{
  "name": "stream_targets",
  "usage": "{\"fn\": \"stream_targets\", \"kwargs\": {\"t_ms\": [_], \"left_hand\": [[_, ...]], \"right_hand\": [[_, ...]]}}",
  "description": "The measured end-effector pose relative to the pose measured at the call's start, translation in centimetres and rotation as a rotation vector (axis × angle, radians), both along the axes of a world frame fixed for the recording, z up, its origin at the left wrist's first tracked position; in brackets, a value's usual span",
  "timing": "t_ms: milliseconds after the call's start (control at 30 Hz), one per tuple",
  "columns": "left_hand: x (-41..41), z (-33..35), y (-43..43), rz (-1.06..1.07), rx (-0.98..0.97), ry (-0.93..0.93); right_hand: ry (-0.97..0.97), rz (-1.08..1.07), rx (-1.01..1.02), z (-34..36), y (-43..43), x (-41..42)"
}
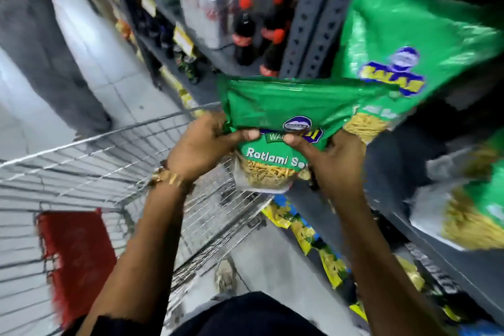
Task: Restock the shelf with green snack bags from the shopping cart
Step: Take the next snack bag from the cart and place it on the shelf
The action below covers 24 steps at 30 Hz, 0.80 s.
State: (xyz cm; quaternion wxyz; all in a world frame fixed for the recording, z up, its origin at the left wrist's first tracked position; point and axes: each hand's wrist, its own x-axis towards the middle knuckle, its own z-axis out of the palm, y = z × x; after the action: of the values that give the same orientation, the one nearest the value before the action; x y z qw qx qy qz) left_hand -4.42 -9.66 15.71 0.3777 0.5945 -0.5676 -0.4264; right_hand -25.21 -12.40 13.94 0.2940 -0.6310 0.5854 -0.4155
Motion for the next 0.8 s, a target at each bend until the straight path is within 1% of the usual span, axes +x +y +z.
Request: {"fn": "stream_targets", "kwargs": {"t_ms": [100,200,333,467,633,800], "left_hand": [[-4.1,2.6,0.0,-0.188,0.035,0.041],[-8.8,4.2,-0.2,-0.354,0.017,0.005],[-15.8,5.3,0.2,-0.566,0.021,-0.024],[-22.6,5.8,1.3,-0.767,0.021,-0.026],[-30.9,6.2,3.8,-0.958,-0.021,-0.059],[-39.3,6.1,7.4,-1.105,-0.099,-0.144]], "right_hand": [[0.048,-0.113,-0.024,1.5,2.1,-5.1],[0.052,-0.22,-0.052,3.1,5.2,-9.8],[0.112,-0.408,-0.125,4.2,9.4,-16.6],[0.073,-0.557,-0.123,4.1,14.2,-22.5],[0.083,-0.766,-0.091,5.4,20.8,-28.0],[0.059,-0.927,-0.093,5.0,26.8,-34.3]]}}
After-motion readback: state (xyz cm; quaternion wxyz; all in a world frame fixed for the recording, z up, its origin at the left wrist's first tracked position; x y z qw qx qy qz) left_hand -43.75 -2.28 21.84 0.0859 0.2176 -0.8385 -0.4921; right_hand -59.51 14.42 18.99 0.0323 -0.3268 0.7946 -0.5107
